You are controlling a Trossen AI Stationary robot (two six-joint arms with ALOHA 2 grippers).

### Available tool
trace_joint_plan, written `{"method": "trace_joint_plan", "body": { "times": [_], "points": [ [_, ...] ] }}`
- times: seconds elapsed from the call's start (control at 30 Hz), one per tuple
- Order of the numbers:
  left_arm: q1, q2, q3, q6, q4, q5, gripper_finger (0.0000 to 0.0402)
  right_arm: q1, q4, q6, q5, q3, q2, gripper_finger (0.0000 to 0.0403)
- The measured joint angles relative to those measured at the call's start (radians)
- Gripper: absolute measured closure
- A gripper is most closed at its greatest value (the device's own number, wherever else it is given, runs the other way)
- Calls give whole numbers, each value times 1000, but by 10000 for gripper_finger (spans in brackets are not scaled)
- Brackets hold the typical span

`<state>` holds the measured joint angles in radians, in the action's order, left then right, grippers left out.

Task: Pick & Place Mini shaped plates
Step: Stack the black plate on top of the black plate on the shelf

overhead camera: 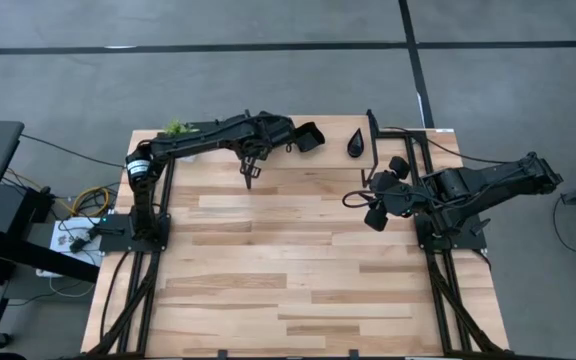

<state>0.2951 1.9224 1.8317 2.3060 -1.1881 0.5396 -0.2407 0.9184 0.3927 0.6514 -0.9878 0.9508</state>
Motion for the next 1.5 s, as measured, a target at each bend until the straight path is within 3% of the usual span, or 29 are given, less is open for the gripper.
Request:
{"method": "trace_joint_plan", "body": {
  "times": [0.87, 1.5],
  "points": [
    [19, -1, 0, -55, 7, 4, 391, 0, 0, 0, 0, 0, 0, 232],
    [21, -1, 0, -15, 3, -23, 391, 0, 0, 0, 0, 0, 0, 230]
  ]
}}
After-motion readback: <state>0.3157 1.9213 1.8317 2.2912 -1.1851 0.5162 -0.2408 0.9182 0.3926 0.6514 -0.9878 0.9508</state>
